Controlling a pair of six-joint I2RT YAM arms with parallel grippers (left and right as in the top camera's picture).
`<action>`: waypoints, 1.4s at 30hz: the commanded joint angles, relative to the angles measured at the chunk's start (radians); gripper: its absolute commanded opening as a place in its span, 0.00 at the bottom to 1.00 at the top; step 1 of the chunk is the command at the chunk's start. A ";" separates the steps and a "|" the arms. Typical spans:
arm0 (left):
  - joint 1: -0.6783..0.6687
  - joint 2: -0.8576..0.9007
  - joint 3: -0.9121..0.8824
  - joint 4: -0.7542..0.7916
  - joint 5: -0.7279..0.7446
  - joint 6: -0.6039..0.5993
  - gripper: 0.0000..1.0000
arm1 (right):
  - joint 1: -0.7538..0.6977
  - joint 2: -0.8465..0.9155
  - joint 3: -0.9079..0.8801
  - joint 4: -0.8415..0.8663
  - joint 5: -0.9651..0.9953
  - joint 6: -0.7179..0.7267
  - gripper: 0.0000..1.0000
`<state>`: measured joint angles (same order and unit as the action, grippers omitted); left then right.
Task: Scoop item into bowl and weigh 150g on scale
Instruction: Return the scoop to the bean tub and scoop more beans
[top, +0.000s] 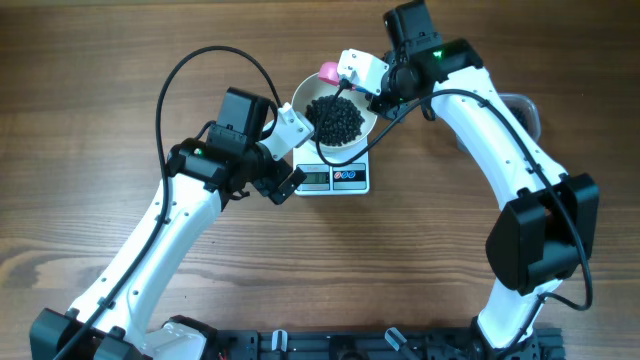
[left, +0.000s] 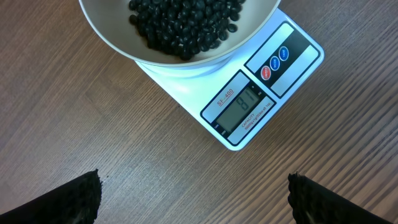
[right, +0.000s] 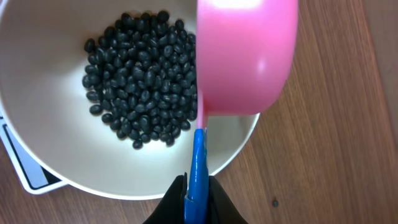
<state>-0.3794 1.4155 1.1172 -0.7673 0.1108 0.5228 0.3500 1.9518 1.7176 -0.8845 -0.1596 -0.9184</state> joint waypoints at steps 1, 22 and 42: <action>0.002 -0.008 -0.004 -0.001 0.016 0.020 1.00 | -0.033 -0.036 0.024 0.009 0.001 0.025 0.04; 0.002 -0.008 -0.004 -0.001 0.016 0.020 1.00 | -0.523 -0.205 -0.037 -0.393 0.139 0.381 0.04; 0.002 -0.008 -0.003 -0.001 0.016 0.020 1.00 | -0.507 -0.171 -0.314 -0.204 0.189 0.408 0.04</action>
<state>-0.3794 1.4155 1.1172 -0.7673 0.1108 0.5228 -0.1650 1.7641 1.4319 -1.1126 0.0128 -0.5331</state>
